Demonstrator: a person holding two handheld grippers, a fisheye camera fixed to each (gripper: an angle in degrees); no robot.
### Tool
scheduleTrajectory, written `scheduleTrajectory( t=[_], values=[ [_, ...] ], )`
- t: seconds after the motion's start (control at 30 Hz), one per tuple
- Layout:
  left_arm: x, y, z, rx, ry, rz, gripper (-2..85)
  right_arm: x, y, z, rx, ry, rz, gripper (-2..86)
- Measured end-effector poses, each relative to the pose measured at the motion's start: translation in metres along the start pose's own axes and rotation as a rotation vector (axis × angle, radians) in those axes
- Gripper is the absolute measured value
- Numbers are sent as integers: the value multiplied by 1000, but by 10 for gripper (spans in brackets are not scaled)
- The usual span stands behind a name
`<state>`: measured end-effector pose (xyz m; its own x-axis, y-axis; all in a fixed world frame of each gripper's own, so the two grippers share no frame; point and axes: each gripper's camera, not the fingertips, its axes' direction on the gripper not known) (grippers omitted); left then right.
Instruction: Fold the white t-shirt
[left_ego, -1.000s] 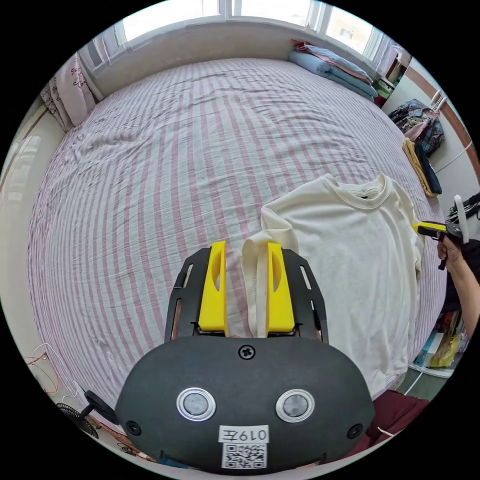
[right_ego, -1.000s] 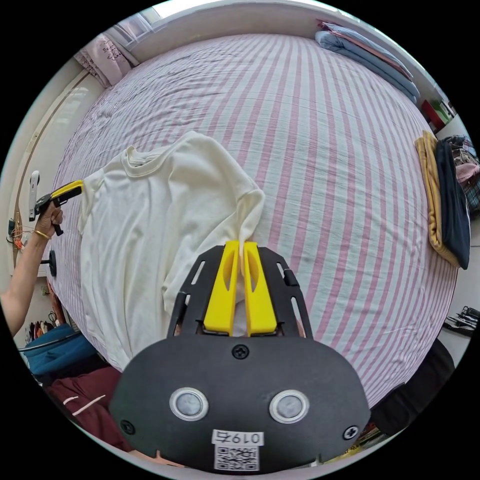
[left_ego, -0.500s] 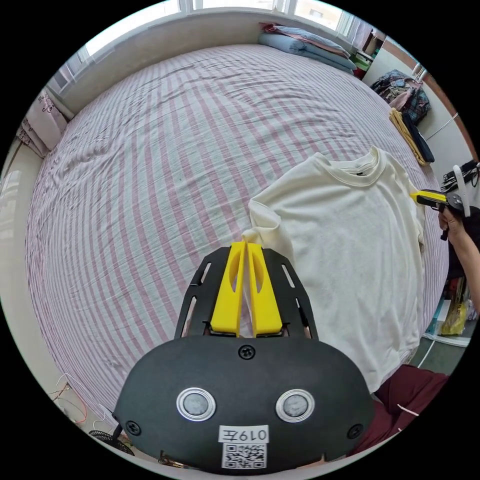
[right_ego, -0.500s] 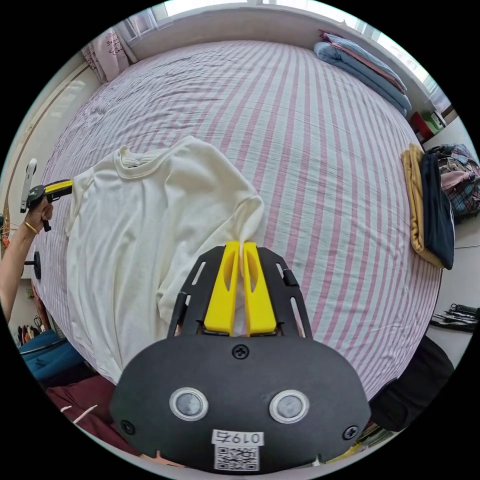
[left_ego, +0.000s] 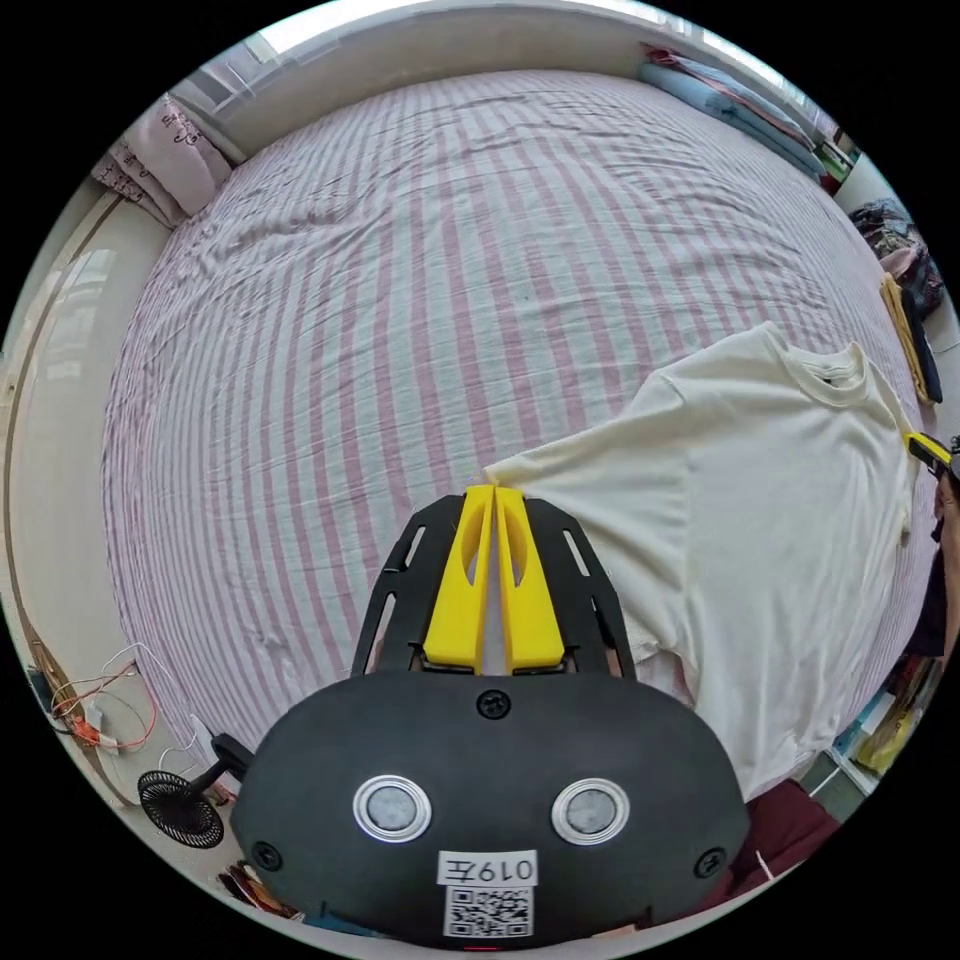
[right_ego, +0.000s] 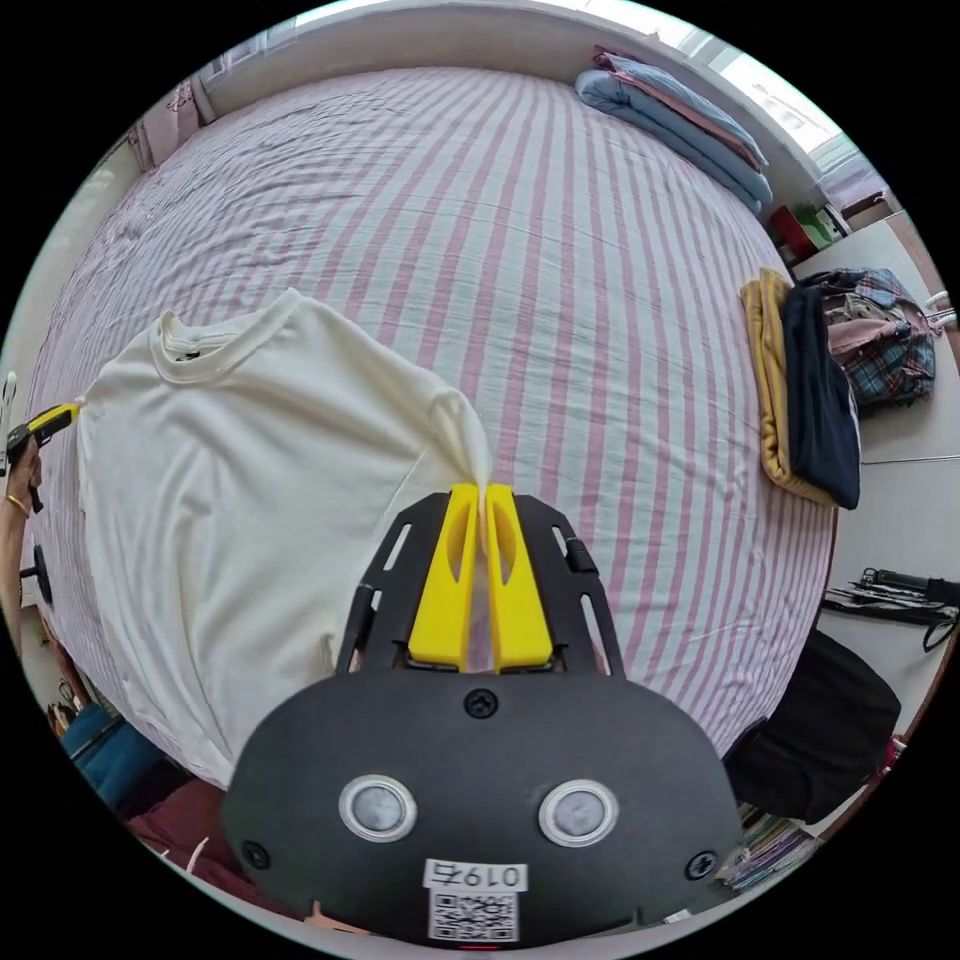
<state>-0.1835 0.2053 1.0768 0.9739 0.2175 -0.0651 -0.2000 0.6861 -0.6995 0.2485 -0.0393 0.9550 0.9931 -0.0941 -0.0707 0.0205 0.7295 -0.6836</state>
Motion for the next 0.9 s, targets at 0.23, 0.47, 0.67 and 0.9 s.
scheduleTrajectory(
  t=[0.23, 0.47, 0.67, 0.9],
  values=[
    [-4, 2, 3, -71, -8, -50, 62, 20, -4, -6, 36, 25, 20, 111],
    [-21, 6, -57, 137, -12, -144, 75, 23, -27, -47, 292, -267, -120, 98],
    [72, -50, -58, 219, 182, 219, 91, -13, -71, -14, 169, -191, -344, 116],
    [116, -64, -11, 101, 128, 425, 76, -21, -67, 9, 72, -131, -433, 62]
  ],
)
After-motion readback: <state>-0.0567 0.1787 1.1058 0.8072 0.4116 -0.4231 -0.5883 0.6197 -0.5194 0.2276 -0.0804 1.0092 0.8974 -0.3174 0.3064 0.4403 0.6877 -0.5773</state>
